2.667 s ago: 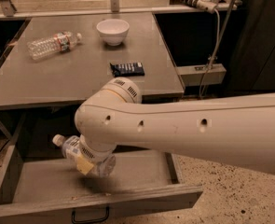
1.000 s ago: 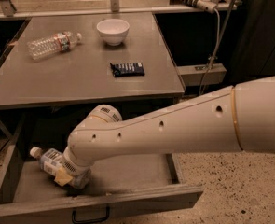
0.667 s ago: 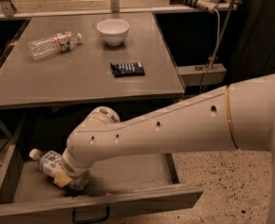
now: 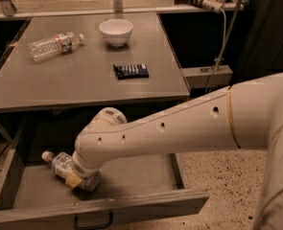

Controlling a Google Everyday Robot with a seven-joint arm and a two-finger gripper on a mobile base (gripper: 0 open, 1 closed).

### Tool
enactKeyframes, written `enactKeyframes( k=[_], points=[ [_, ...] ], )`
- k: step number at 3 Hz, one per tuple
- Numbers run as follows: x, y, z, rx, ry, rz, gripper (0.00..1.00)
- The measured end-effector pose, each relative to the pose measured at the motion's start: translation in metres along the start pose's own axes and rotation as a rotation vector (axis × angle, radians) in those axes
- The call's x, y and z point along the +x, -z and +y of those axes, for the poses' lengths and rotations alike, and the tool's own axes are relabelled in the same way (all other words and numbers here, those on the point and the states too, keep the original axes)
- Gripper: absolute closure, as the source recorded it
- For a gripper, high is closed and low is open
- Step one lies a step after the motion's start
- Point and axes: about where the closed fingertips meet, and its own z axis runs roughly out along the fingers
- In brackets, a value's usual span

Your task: Place blue plastic bottle into top drawer

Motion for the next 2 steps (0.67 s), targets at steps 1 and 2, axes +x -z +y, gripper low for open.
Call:
enactKeyframes(
  k=[1, 2],
  points=[
    [0.0008, -0.0002, -0.0015, 0.002, 0.000, 0.002, 0.84],
    [0.0008, -0.0002, -0.0015, 0.002, 0.000, 0.002, 0.62]
  ],
)
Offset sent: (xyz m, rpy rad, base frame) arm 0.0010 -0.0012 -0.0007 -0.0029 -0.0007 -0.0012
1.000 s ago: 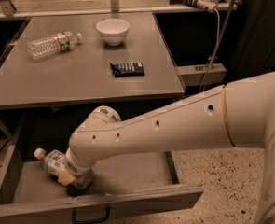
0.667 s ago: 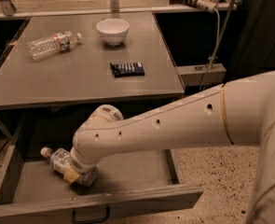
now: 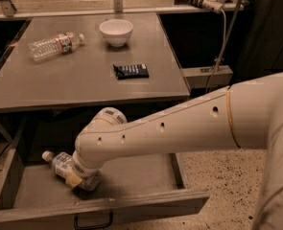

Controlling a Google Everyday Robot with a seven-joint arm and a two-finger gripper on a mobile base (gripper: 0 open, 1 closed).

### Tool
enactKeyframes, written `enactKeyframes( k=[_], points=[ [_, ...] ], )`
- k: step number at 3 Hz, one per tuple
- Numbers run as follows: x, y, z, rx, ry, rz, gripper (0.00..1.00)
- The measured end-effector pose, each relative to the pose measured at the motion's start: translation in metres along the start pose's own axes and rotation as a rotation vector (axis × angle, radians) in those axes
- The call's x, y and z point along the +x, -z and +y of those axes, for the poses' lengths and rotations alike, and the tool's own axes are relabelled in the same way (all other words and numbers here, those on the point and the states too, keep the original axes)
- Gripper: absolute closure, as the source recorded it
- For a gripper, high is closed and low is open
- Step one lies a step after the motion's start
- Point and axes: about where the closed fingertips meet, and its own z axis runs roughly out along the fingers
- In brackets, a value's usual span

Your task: Place blue plastic bottle into top drawer

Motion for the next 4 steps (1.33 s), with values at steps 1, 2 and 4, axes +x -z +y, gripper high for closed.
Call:
enactKeyframes(
  k=[1, 2, 4],
  points=[
    [0.0000, 0.0000, 0.0000, 0.000, 0.000, 0.000, 0.37],
    [0.0000, 0.0000, 0.0000, 0.000, 0.000, 0.000, 0.14],
    [0.0000, 0.0001, 0.0000, 0.000, 0.000, 0.000, 0.00]
  ],
)
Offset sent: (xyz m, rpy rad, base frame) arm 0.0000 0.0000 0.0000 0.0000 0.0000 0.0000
